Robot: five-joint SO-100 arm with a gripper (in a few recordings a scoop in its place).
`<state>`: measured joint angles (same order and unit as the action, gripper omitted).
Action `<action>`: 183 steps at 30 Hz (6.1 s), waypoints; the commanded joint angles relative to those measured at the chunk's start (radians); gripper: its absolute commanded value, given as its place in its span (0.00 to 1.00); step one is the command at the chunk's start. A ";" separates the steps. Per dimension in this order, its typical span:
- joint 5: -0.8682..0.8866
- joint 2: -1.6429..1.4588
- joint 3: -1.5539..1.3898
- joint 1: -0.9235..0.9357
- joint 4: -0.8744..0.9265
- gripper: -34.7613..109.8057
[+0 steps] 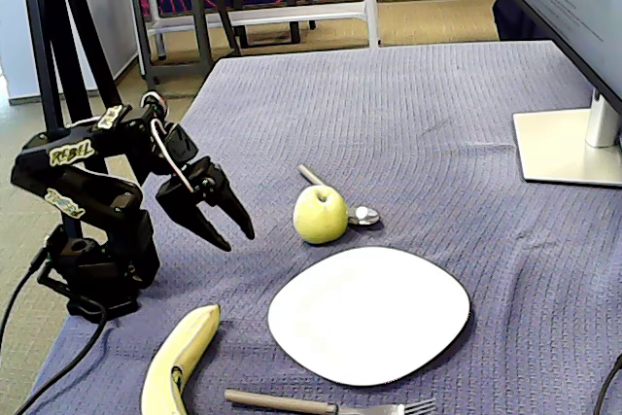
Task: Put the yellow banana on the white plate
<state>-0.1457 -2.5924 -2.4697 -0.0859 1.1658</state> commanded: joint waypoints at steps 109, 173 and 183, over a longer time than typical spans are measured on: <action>-1.361 1.224 0.904 1.075 0.282 0.41; -0.813 0.782 0.853 0.684 0.393 0.24; -0.414 0.951 0.996 0.419 0.321 0.24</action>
<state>-0.6964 -1.6582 -1.5999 0.3958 1.5048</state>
